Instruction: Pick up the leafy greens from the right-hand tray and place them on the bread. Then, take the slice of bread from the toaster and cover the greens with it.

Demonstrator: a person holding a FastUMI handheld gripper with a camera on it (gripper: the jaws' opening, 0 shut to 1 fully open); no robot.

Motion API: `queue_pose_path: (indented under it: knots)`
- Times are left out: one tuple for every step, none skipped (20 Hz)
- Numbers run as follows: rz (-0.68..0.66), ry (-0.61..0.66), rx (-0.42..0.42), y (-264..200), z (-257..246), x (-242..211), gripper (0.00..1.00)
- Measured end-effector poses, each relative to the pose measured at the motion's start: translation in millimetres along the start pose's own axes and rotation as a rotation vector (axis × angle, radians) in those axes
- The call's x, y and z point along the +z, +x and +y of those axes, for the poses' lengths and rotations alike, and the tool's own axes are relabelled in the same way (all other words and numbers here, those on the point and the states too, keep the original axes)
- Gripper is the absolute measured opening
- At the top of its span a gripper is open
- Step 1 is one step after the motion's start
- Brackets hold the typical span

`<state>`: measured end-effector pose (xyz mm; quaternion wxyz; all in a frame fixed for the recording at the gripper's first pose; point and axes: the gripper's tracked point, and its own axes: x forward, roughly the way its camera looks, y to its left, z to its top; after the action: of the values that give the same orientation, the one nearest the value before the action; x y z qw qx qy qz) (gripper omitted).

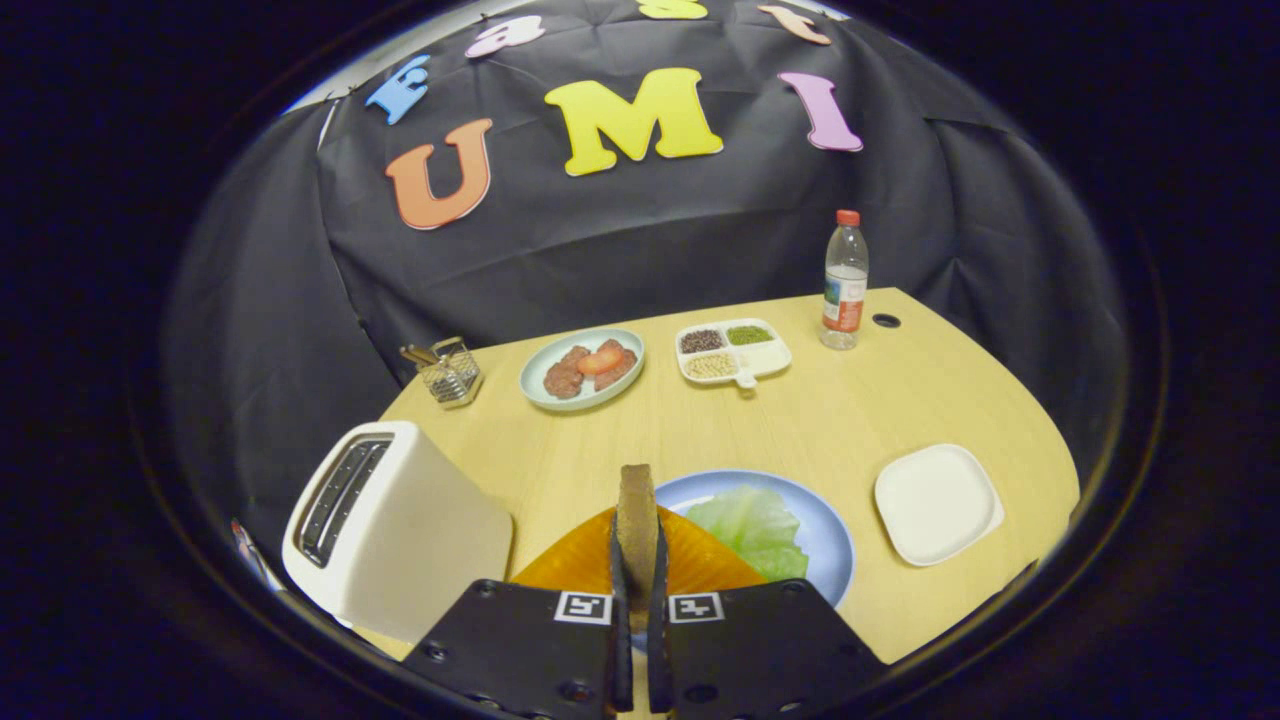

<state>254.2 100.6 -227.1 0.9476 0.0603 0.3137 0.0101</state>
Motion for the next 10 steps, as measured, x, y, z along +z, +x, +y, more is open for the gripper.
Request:
queue_pose_path:
  knots:
    - [0.009,0.000,0.003,3,-4,-3,0.06]
    - [0.018,0.000,0.003,6,-10,-7,0.06]
    - [0.024,0.003,0.003,8,-15,-8,0.06]
    - [0.027,0.008,0.004,10,-21,-10,0.06]
    - [0.028,0.014,0.009,12,-26,-11,0.06]
    - [0.027,0.024,0.016,14,-30,-13,0.06]
    - [0.030,0.033,0.026,14,-33,-13,0.09]
    - [0.031,0.042,0.034,15,-37,-14,0.09]
    - [0.030,0.053,0.043,16,-40,-14,0.09]
    - [0.033,0.064,0.052,15,-44,-15,0.09]
